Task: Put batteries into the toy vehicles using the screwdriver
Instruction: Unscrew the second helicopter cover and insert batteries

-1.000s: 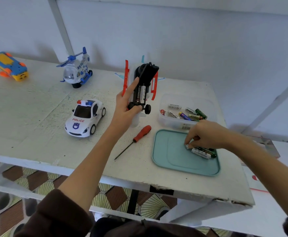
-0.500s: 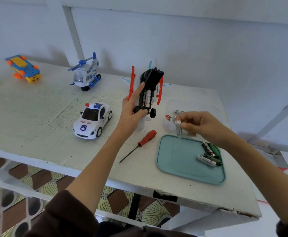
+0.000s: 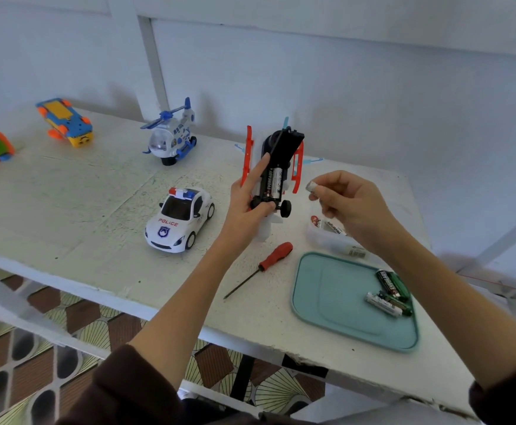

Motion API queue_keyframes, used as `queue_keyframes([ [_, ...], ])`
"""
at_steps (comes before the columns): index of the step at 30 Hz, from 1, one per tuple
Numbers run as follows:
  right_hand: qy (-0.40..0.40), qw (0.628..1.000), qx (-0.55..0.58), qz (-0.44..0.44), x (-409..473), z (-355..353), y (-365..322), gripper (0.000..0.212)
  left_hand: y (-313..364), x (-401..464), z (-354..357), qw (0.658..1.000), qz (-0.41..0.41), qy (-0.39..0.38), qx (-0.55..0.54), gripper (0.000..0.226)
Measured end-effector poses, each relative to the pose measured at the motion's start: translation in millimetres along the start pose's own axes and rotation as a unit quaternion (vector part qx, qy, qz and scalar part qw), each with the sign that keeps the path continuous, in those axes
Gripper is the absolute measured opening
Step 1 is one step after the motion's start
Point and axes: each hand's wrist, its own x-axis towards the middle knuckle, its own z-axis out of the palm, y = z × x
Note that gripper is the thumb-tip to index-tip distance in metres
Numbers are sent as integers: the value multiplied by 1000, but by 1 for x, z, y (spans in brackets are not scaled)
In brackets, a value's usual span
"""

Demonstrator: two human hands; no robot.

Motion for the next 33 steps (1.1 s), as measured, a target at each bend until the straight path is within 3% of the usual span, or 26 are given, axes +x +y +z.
queue_keyframes([
  [3,49,996,-65,-32,8,8,-5,12,-1,1,0,1000,10,-1,2,73],
  [6,43,993,-98,-52,12,16,-7,22,-5,2,-1,1000,6,0,-3,73],
  [13,121,990,-5,-65,19,41,-11,27,-9,3,-4,1000,3,2,-19,74],
  [21,156,974,-103,-131,31,66,-3,30,-8,3,-5,1000,9,2,-14,76],
  [33,133,948,-215,-194,42,62,6,11,-8,4,-5,1000,10,-4,-14,75],
])
